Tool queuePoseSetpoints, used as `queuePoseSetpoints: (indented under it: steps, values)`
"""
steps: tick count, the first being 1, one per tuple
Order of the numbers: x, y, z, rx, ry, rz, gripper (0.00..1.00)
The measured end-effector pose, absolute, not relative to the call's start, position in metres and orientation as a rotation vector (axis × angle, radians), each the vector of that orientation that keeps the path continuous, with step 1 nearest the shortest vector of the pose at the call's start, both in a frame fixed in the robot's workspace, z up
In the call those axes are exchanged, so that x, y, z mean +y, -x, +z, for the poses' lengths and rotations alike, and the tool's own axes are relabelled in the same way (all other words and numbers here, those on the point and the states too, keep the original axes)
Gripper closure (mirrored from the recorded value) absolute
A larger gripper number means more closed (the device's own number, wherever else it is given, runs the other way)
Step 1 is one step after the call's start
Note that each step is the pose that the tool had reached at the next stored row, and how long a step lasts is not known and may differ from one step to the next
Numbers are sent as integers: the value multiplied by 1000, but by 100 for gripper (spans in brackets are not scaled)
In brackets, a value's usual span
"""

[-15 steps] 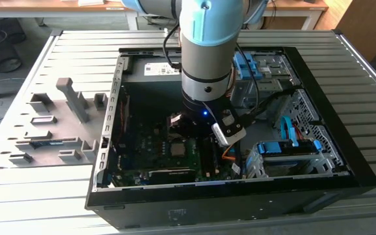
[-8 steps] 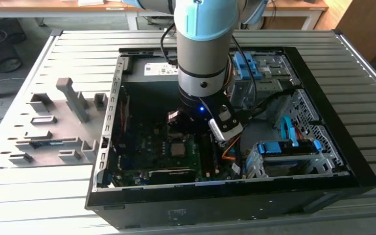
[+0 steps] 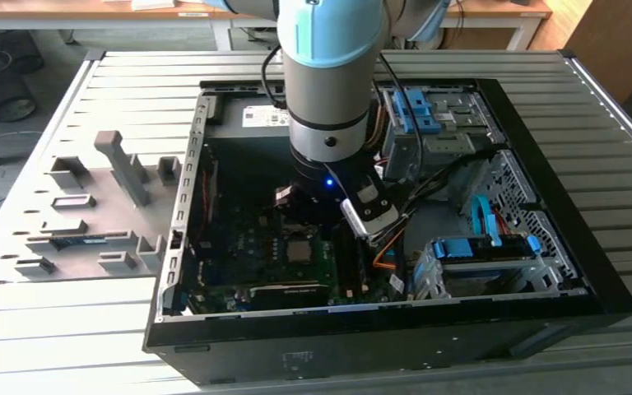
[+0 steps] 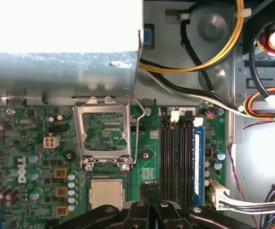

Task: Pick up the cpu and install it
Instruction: 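Place the cpu into insertion slot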

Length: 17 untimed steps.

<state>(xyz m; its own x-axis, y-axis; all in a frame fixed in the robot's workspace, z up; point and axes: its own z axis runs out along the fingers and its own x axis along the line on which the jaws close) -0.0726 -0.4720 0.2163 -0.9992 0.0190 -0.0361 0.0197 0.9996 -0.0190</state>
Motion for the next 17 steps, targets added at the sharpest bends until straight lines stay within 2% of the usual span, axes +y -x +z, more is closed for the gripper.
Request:
queuePoseSetpoints:
  steps: [12,17]
  values:
    - [-472,73,218,3106,-30,-31,90]
    - [-472,73,239,3105,-30,-30,90]
